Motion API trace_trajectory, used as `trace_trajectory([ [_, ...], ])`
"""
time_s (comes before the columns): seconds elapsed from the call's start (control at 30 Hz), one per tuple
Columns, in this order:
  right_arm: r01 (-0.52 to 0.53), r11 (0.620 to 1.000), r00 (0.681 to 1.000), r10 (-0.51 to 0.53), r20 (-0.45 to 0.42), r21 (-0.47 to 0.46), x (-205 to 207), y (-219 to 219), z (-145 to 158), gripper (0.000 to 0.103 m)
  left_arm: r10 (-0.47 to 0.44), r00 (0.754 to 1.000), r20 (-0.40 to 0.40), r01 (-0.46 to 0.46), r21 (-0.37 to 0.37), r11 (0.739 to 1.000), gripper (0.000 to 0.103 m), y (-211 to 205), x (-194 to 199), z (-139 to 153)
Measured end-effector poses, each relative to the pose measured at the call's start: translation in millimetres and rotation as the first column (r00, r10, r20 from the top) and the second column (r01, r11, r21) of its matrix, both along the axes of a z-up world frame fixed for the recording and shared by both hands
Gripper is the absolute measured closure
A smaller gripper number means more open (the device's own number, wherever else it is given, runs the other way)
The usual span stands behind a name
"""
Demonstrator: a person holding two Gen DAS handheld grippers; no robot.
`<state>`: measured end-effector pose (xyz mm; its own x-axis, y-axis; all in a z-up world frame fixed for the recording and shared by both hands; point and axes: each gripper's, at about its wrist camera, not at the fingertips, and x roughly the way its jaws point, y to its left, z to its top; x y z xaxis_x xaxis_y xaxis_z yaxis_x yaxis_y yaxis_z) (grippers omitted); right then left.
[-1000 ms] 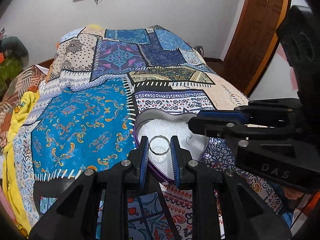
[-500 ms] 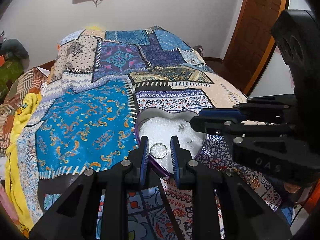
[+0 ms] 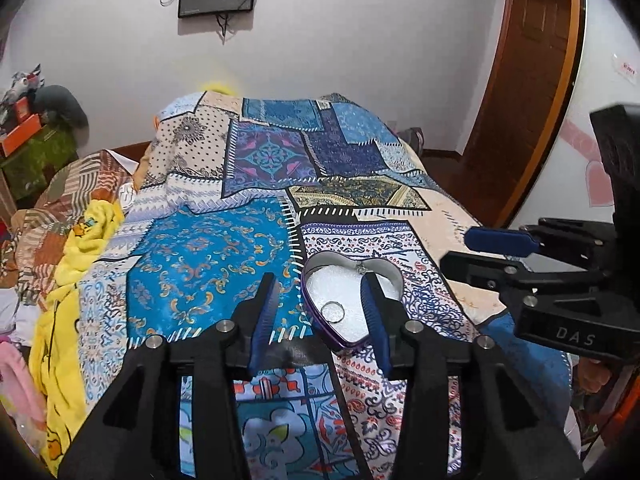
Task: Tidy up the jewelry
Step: 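Open the left tool to drop the ring while the right tool drops the earring into the tin, then grasp the red-gold bracelet with the left tool while the right tool grasps a gold ring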
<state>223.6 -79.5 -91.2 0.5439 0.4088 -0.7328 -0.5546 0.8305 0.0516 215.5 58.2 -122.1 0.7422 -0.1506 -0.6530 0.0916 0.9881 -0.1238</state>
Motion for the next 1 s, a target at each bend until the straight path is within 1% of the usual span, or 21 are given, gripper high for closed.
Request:
trace_trajectory([
  [0.23,0.029,1.0,0.999,-0.029,0.015,-0.003,-24,-21,3,0.068,0.005,1.0,-0.003,-0.005,0.008,1.0,0.056,-8,-20,6],
  [0.4,0.066,0.998,0.998,-0.066,-0.009,0.005,-36,-41,-5,0.068,-0.01,0.999,-0.03,0.011,0.011,1.0,0.056,-20,-30,-1],
  [0.57,0.107,0.994,0.993,-0.107,-0.04,0.005,-43,-63,-18,0.068,-0.037,0.997,-0.07,0.038,0.016,0.999,0.056,-36,-34,-15],
  [0.83,0.15,0.989,0.983,-0.149,-0.102,0.001,-54,-87,-43,0.068,-0.067,0.986,-0.155,0.069,0.01,0.998,0.056,-59,-34,-49],
  [1.0,0.154,0.988,0.976,-0.151,-0.157,0.007,-60,-94,-61,0.068,-0.086,0.976,-0.202,0.084,-0.015,0.996,0.056,-71,-33,-69],
])
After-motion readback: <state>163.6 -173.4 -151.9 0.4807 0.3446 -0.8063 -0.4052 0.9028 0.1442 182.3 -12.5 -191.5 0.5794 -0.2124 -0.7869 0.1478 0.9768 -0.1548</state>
